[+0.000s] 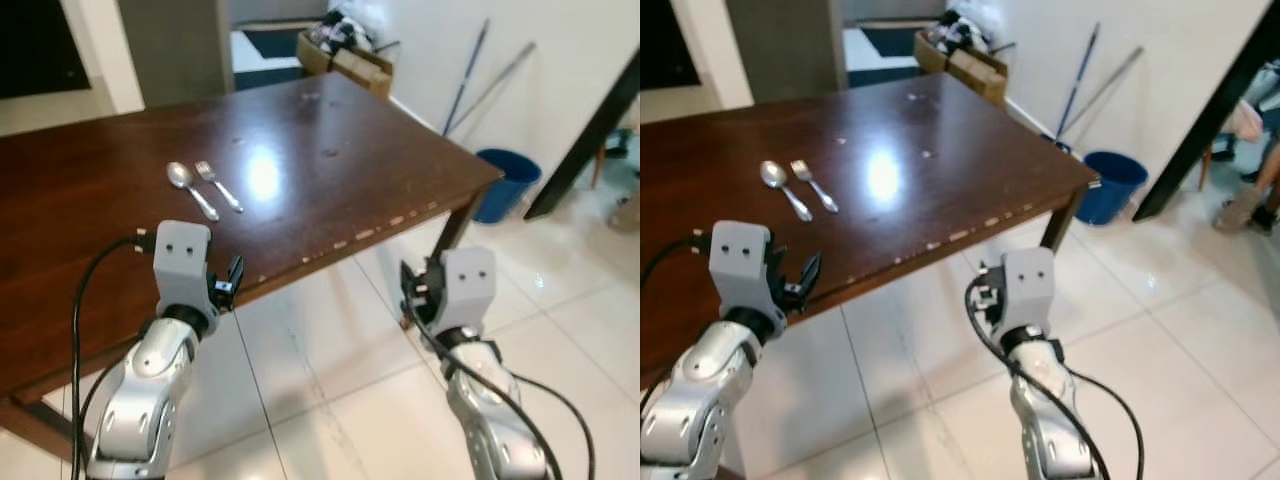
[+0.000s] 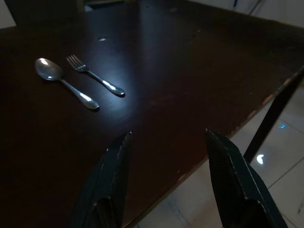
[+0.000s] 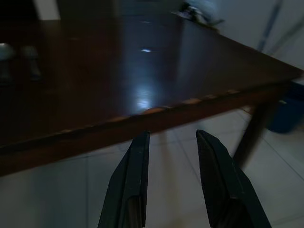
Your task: Setting the table
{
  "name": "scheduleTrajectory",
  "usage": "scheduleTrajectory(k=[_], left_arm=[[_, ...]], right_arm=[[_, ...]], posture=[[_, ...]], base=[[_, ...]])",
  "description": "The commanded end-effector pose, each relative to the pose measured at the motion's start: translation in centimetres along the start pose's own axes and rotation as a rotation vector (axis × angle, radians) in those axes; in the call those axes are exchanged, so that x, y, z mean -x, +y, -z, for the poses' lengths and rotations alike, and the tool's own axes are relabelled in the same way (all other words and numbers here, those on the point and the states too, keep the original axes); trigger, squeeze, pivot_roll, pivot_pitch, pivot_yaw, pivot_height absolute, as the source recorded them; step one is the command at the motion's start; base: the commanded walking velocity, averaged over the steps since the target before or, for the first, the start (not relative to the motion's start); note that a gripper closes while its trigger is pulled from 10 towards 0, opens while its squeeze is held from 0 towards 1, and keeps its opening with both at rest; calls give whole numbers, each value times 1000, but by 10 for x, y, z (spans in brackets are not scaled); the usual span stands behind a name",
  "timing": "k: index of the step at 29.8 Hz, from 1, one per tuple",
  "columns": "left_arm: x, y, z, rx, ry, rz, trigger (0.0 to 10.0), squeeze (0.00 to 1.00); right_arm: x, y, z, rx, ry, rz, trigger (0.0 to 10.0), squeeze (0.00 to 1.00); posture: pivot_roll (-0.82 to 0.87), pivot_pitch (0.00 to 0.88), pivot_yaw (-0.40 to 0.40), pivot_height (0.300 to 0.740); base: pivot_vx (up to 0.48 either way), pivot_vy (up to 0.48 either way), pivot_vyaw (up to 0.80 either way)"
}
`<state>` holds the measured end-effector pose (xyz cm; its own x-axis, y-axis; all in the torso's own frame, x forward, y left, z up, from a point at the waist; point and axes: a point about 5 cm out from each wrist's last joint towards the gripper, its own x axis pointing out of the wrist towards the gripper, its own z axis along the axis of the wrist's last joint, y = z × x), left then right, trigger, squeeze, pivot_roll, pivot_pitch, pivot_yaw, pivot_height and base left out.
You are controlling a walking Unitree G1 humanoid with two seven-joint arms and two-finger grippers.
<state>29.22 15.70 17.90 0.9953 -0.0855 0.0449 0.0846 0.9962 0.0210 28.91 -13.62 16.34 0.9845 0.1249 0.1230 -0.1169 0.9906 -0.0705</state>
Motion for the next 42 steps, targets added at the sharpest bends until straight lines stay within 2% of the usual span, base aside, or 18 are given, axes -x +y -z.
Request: scheduleTrajectory(k=[1, 13, 15, 16, 17, 18, 22, 25, 27, 42], left_arm=[[0, -2, 2, -1, 14, 5, 10000, 0], [0, 2, 4, -9, 14, -14, 10000, 0], [1, 13, 10, -173, 26, -79, 10000, 0], [1, 13, 10, -173, 26, -79, 10000, 0], [3, 20, 15, -263, 40, -123, 10000, 0], [4, 23, 17, -272, 50, -144, 10000, 0], [7, 36, 22, -223, 83, -215, 10000, 0], [8, 40, 22, -198, 86, -232, 10000, 0], [10, 45, 19, -150, 75, -242, 10000, 0], [6, 35, 16, -112, 50, -192, 10000, 0]], right_arm=[[2, -5, 5, 0, 22, 18, 10000, 0], [0, -4, 4, 2, 18, 7, 10000, 0], [-2, -3, 5, 3, 16, 1, 10000, 0], [-2, -3, 5, 3, 16, 1, 10000, 0], [-3, -2, 5, 2, 15, -4, 10000, 0], [-3, -2, 5, 2, 15, -6, 10000, 0], [-6, 1, 5, 0, 13, -19, 10000, 0], [-7, 2, 6, 0, 14, -27, 10000, 0], [-11, 4, 5, -1, 11, -45, 10000, 0], [-11, 3, 6, 0, 8, -47, 10000, 0]], posture=[[-47, 27, 55, 740], [-38, 14, 50, 740], [-28, 9, 47, 740], [-28, 9, 47, 740], [-22, 5, 43, 740], [-22, 5, 43, 740], [-8, 1, 36, 740], [0, 0, 30, 740], [12, 0, 21, 740], [3, 5, 29, 740]], base=[[0, 0, -800], [0, 0, -800], [0, 0, -800], [0, 0, -800], [0, 0, -800], [0, 0, -800], [0, 0, -800], [0, 0, -800], [0, 0, -800], [0, 0, -799]])
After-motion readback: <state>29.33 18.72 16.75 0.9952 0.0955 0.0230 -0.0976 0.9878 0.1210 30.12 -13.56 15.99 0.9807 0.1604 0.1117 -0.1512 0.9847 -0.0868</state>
